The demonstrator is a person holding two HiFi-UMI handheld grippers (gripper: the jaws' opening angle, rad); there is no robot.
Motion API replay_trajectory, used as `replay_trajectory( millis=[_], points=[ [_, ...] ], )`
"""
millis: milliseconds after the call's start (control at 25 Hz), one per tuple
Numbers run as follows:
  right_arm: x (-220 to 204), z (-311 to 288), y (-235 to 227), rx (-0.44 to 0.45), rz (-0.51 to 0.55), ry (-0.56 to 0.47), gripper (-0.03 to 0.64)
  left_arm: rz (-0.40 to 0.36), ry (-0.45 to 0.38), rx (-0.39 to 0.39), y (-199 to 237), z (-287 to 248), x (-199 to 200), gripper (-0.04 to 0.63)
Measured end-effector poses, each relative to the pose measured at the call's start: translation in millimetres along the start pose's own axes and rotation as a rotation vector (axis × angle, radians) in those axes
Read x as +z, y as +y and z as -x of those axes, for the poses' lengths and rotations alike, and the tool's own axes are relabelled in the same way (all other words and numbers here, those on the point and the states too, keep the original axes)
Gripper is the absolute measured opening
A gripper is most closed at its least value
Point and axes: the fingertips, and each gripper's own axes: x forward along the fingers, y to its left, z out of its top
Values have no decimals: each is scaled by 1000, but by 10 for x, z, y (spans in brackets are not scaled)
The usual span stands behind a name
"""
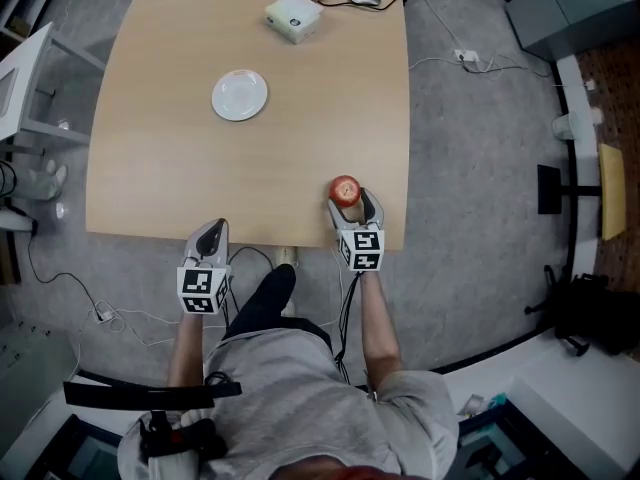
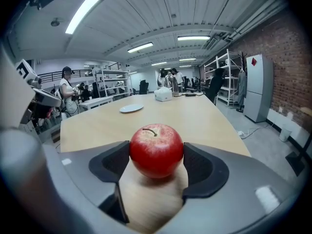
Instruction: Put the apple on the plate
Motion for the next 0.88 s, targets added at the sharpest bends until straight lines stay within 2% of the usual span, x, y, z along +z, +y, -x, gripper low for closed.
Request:
replay_trajectory(
  millis=[360,720,880],
  points=[
    [44,-27,-9,12,7,11,348,14,-3,11,46,-19,4,20],
    [169,2,18,21,2,-10,347,37,-45,28,88,-53,62,20],
    [370,-42,175,30,15,-23,347,58,-61,44,290,-3,121,20]
  ],
)
